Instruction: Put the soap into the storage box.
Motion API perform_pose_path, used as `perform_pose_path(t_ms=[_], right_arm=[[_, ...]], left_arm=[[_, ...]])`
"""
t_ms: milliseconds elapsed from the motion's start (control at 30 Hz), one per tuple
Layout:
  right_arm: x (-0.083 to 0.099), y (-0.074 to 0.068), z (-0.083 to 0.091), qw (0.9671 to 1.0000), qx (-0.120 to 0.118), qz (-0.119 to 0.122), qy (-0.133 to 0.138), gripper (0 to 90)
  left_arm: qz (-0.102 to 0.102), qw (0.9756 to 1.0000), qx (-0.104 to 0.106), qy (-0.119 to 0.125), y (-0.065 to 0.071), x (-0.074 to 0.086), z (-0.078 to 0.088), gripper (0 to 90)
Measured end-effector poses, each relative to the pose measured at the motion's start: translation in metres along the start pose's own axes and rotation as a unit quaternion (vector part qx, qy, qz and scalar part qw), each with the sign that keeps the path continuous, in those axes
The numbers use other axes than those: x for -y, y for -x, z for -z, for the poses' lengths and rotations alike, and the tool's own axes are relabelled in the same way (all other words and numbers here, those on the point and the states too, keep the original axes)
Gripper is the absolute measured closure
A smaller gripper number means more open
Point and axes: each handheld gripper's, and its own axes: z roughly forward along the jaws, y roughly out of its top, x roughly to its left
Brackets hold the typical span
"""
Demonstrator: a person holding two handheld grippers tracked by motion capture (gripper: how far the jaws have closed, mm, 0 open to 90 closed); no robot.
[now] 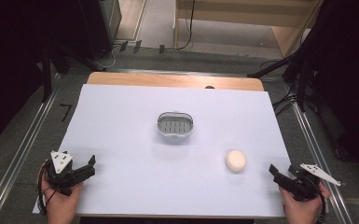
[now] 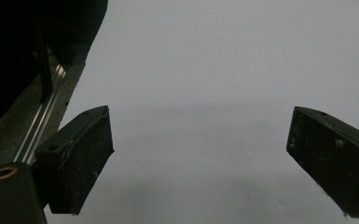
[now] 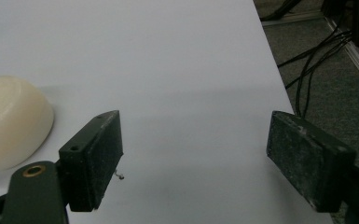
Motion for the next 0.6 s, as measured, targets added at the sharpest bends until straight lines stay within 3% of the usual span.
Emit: perform_pose_path(t_ms=[600], right_arm=[[-0.0046,0.0005,0.0022,0.9997,-0.023,0.005,-0.012,15.3]], left_arm=[[0.001,1.0000,0.003,-0.001,-0.0004,-0.0002,-0.0002,7.7]])
